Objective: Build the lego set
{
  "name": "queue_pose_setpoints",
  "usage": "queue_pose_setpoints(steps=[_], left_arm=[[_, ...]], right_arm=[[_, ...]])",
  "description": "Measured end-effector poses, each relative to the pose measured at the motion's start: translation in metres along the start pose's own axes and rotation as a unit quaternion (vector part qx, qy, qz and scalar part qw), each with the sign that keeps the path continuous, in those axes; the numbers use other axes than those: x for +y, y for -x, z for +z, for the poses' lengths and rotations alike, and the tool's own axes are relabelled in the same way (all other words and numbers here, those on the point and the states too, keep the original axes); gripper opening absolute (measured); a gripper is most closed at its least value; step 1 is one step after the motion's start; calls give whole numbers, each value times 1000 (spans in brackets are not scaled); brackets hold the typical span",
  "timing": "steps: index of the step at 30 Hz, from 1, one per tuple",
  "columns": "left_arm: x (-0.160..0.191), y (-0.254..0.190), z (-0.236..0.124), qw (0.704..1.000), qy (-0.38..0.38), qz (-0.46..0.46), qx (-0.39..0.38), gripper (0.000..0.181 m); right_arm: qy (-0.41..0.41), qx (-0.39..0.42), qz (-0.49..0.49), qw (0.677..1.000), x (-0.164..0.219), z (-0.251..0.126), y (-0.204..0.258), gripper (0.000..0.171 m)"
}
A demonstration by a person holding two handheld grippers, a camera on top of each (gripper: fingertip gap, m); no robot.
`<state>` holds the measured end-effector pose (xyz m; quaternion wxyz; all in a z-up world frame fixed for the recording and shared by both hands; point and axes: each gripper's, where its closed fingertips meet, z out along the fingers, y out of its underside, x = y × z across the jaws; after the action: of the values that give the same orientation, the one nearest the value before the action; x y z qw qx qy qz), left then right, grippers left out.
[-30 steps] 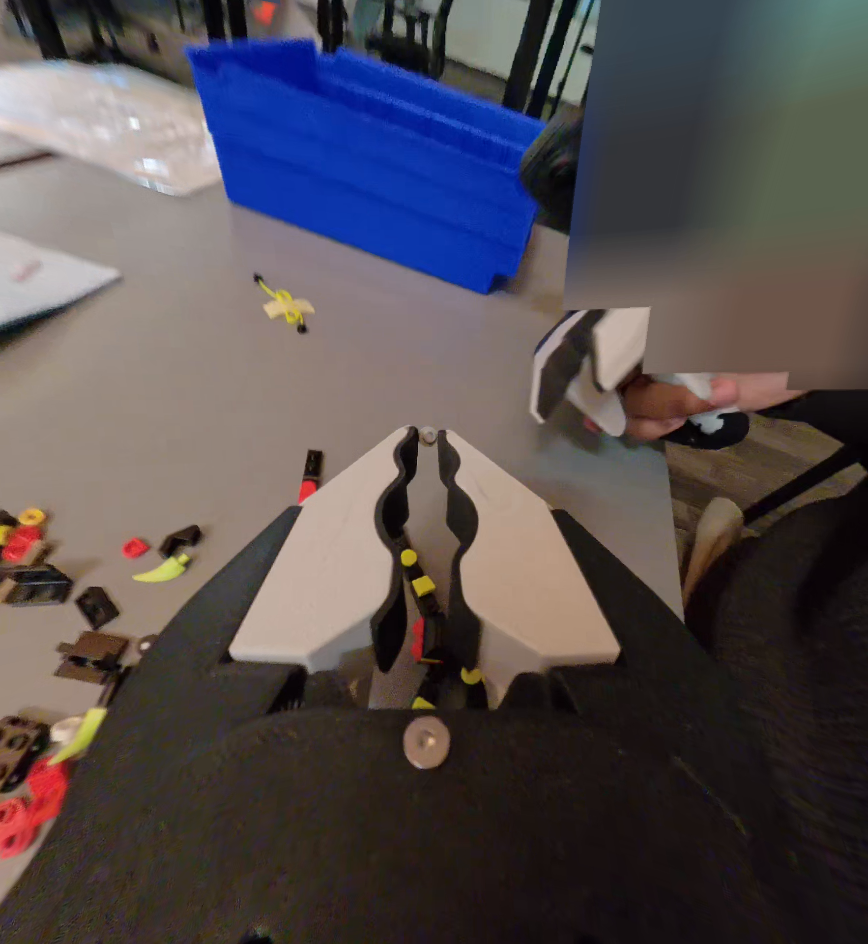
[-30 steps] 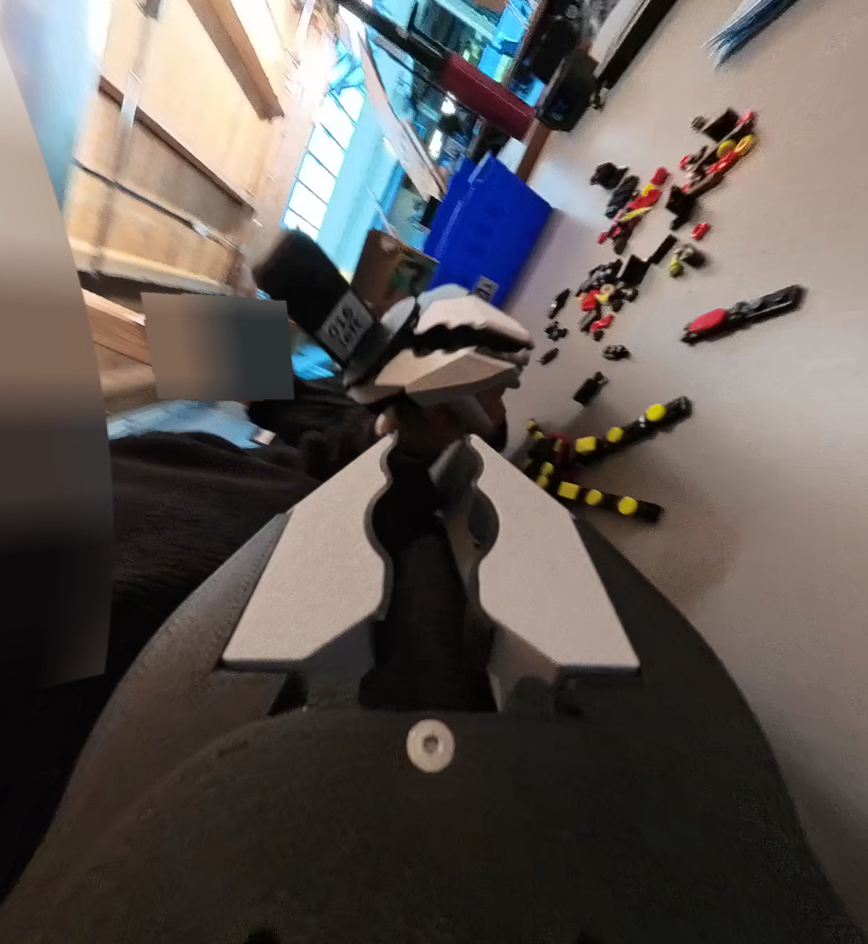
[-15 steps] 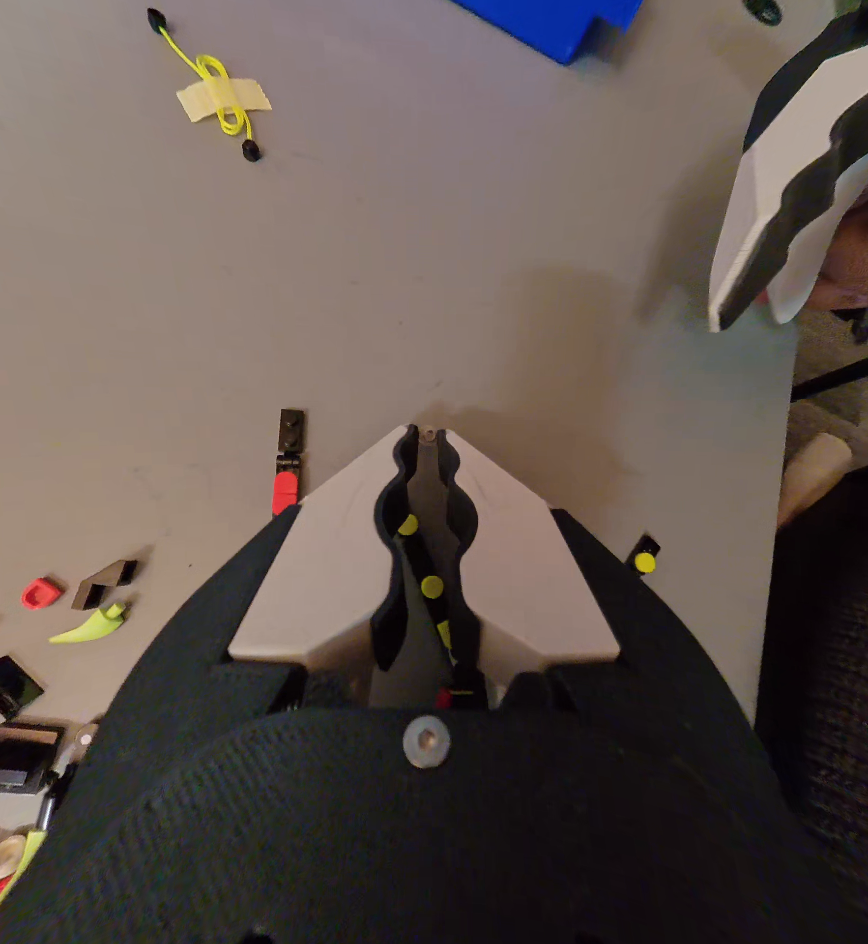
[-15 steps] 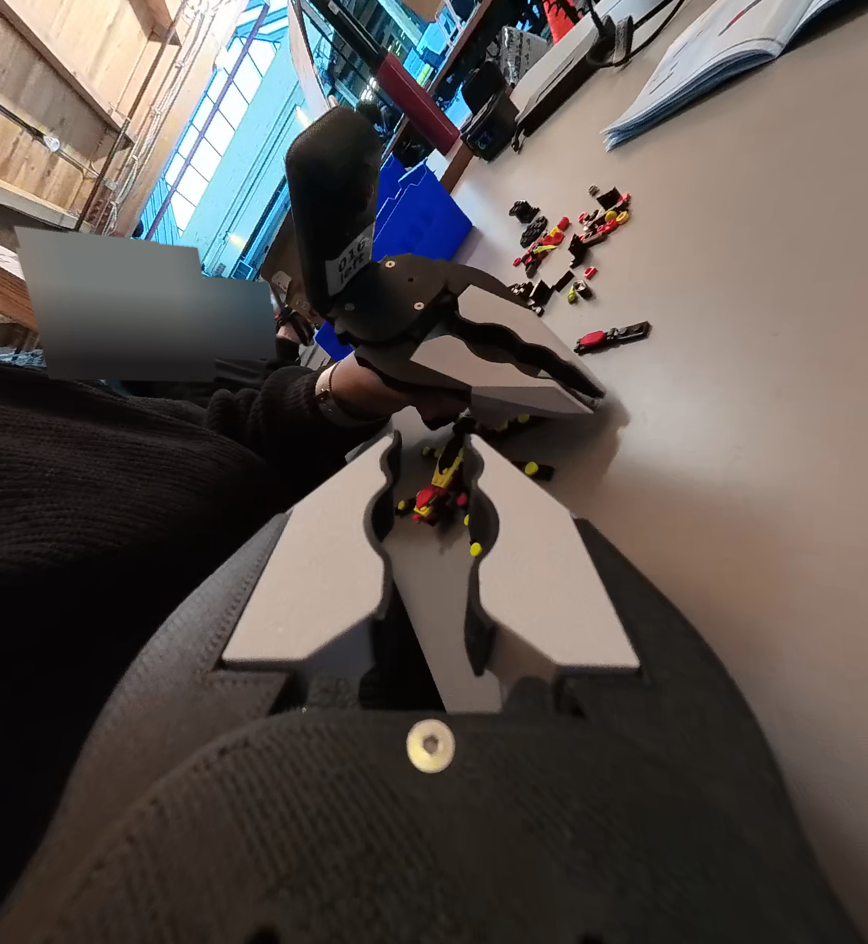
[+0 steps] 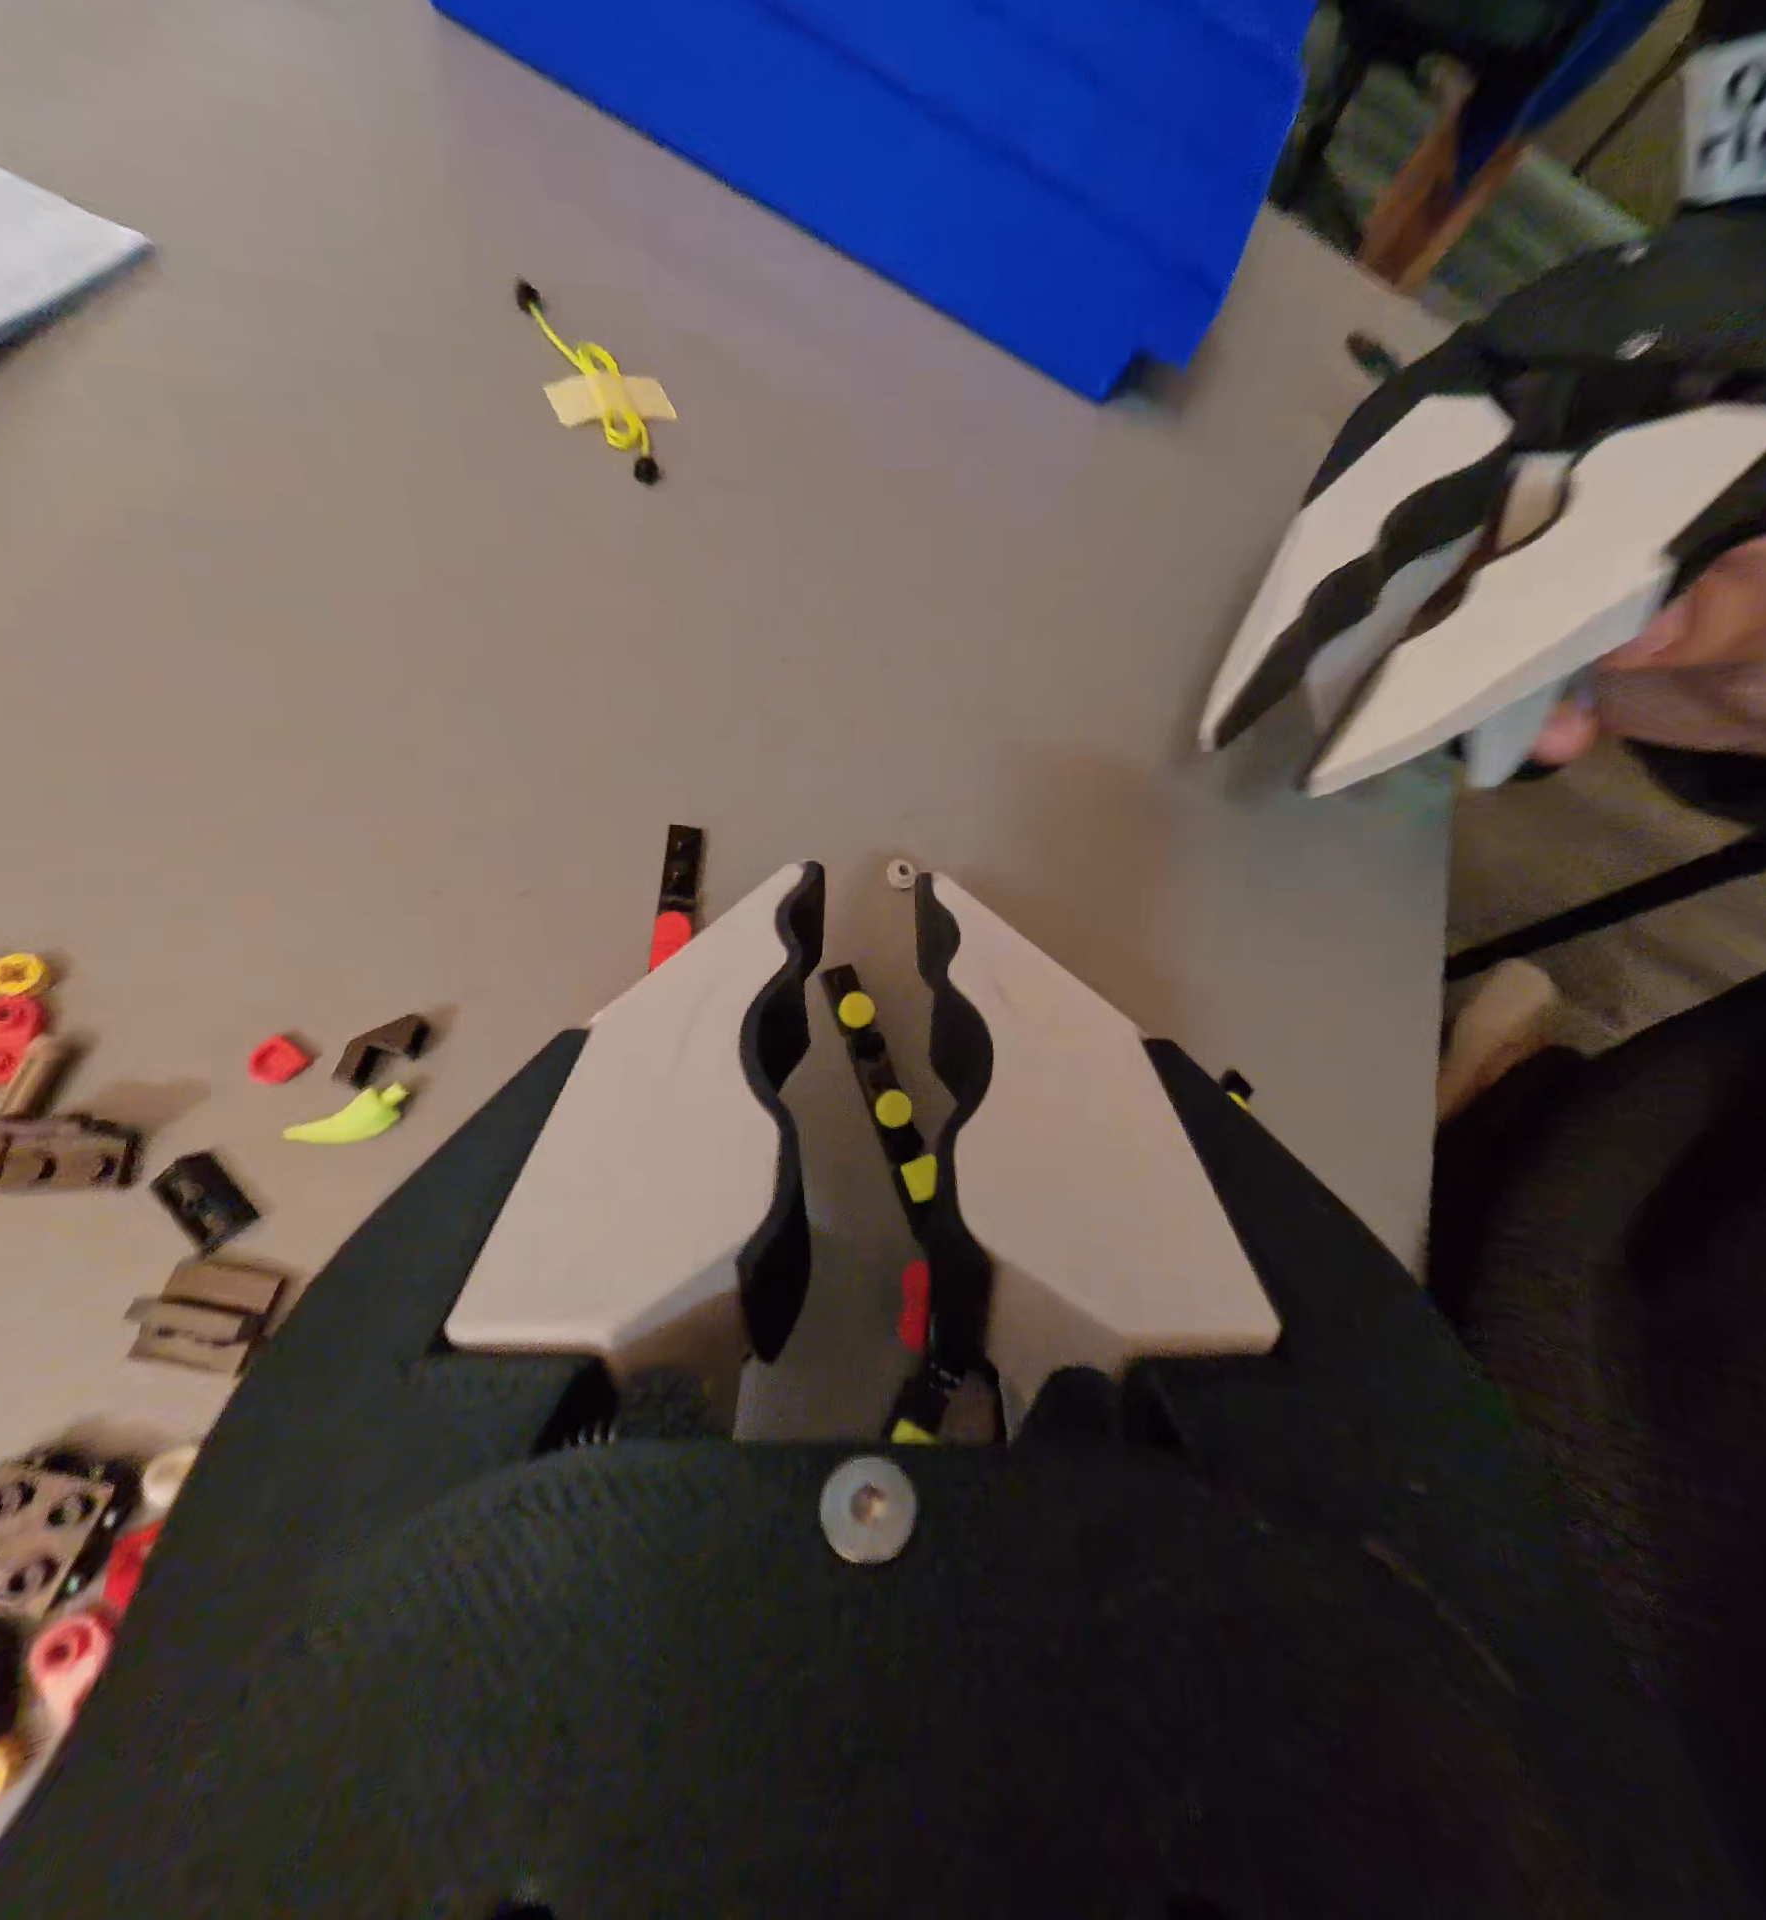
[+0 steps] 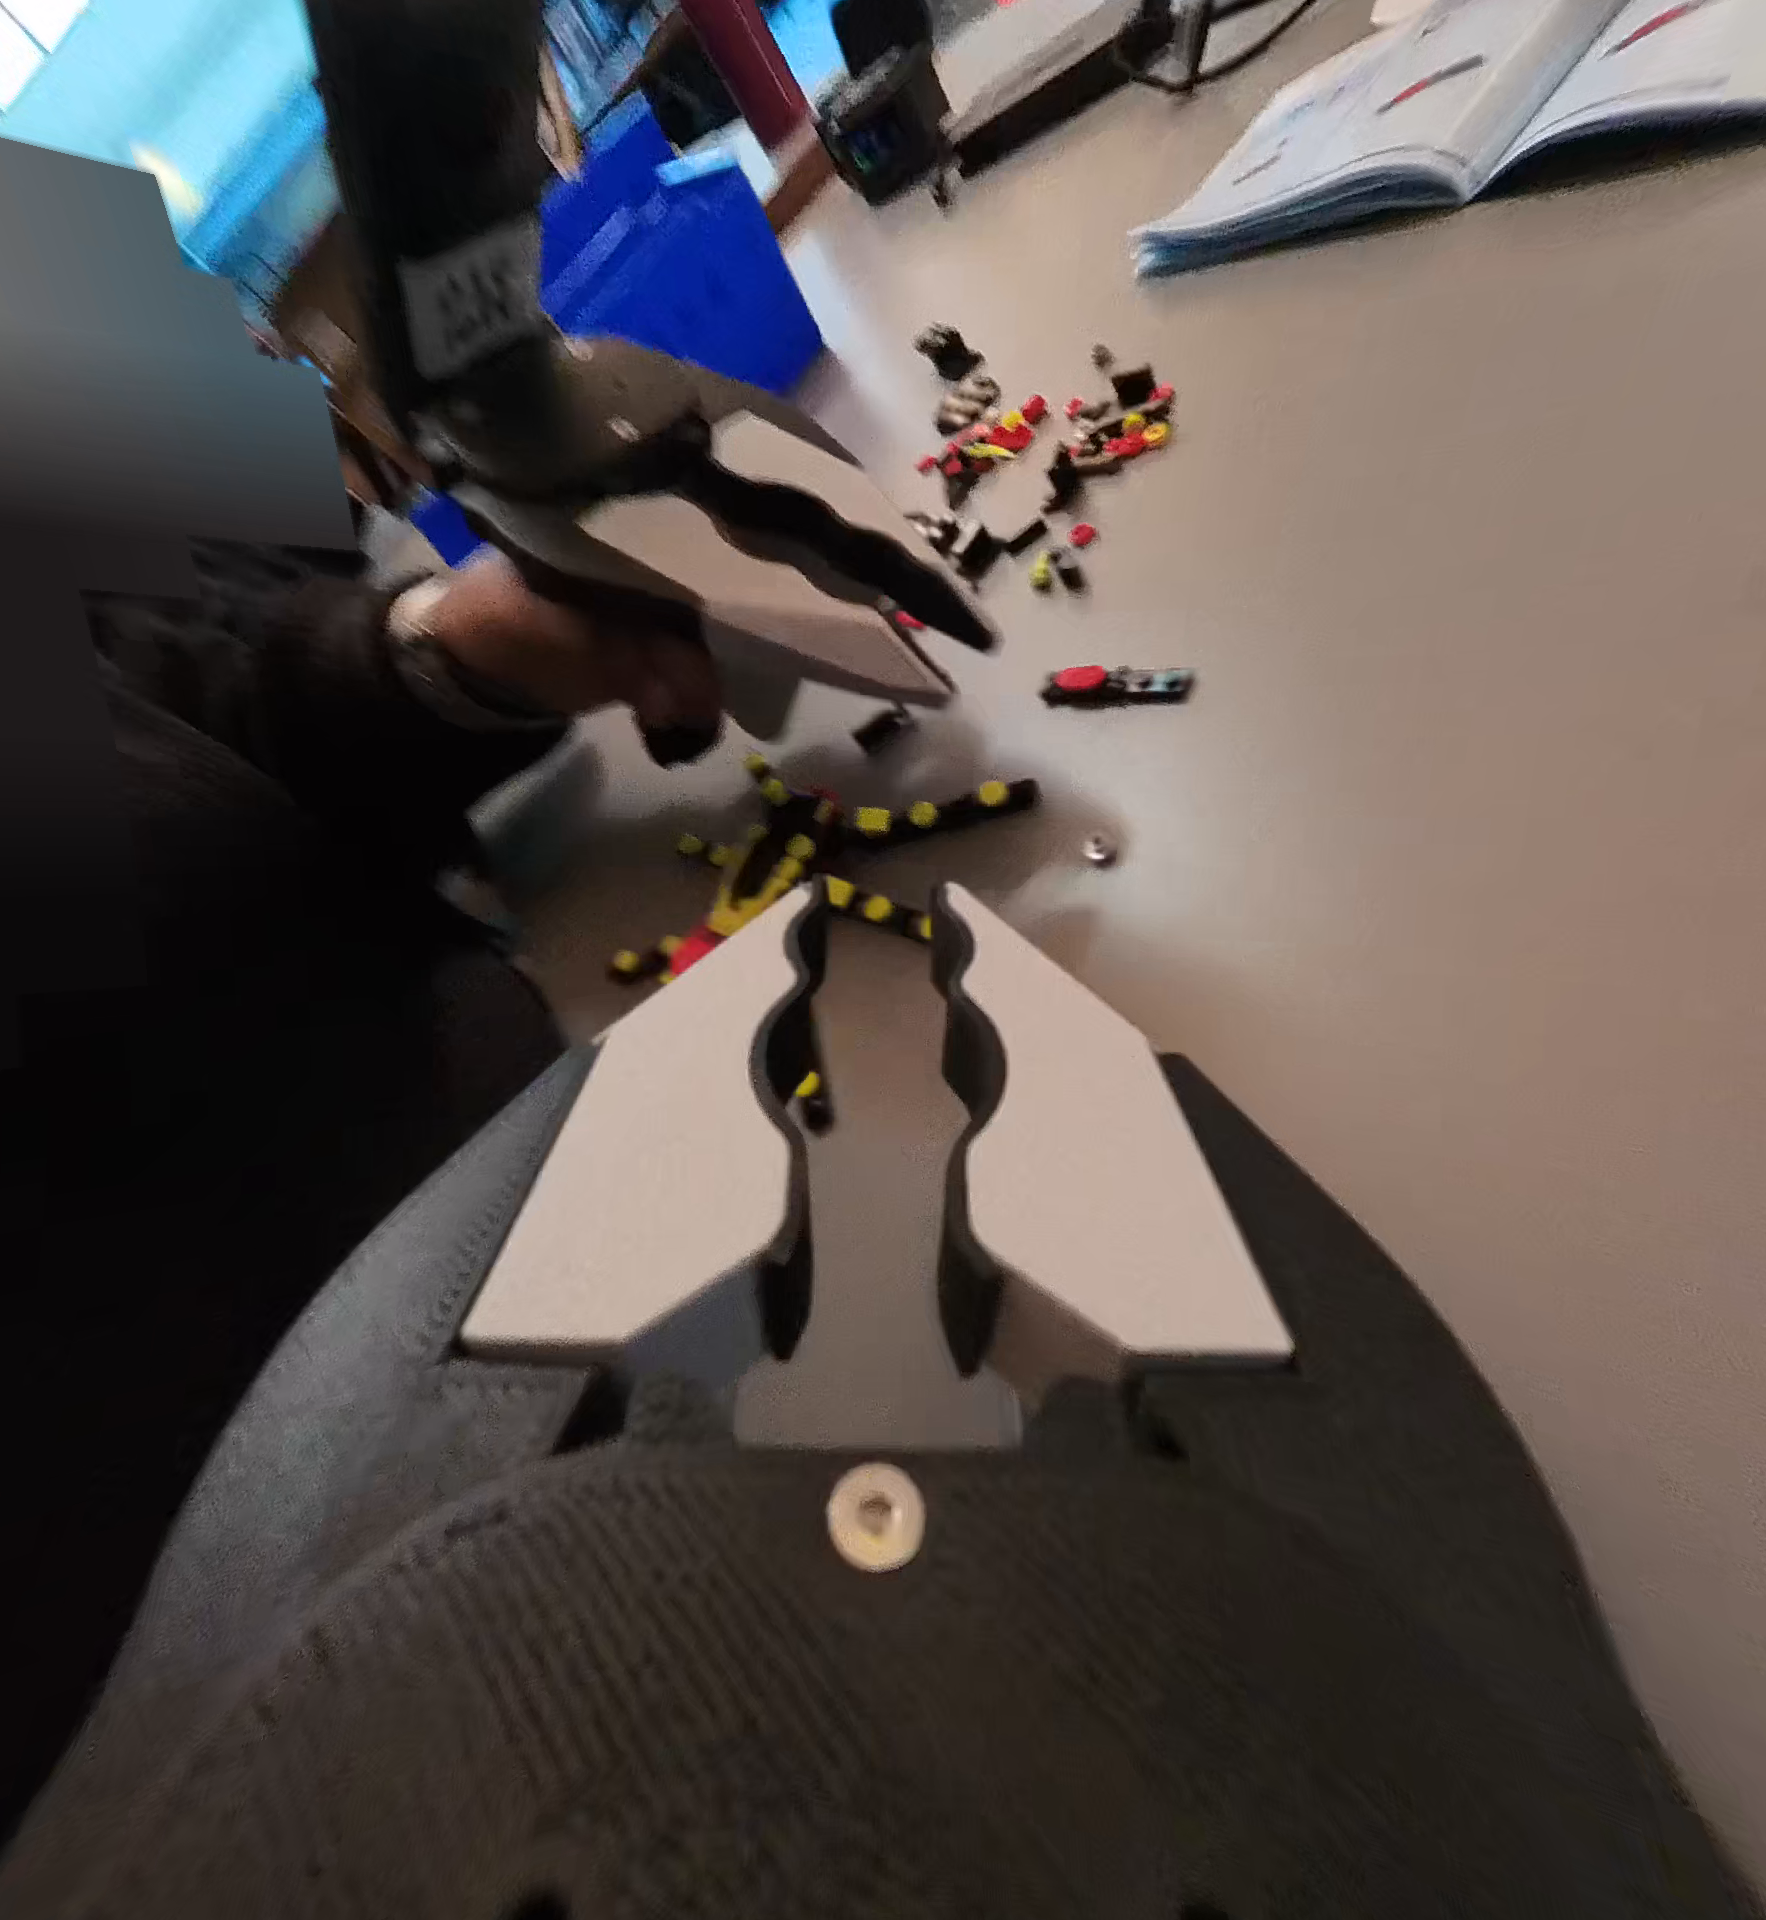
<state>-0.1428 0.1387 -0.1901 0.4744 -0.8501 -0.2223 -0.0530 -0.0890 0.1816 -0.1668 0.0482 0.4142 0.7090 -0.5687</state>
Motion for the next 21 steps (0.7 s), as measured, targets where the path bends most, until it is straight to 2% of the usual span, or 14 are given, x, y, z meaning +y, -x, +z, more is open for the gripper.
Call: queue_pose_setpoints(steps=[1, 5, 9, 11, 16, 21], left_arm=[[-2, -1, -8, 1000, -16, -5, 5, 16], [3, -1, -41, 997, -75, -15, 0, 13], [16, -3, -62, 994, -96, -57, 13, 8], [18, -5, -65, 992, -91, -77, 34, 8], [25, -9, -66, 989, -84, -99, 68, 9], [27, -8, -71, 989, -90, -103, 64, 9]], right_arm=[[13, 25, -33, 999, 2, 2, -4, 18], [47, 129, -178, 975, 0, 17, -21, 17], [135, 188, -243, 942, 12, 34, -41, 11], [153, 194, -249, 936, 14, 41, -47, 12], [157, 177, -219, 947, 12, 51, -51, 11], [166, 169, -212, 948, 15, 56, -54, 10]])
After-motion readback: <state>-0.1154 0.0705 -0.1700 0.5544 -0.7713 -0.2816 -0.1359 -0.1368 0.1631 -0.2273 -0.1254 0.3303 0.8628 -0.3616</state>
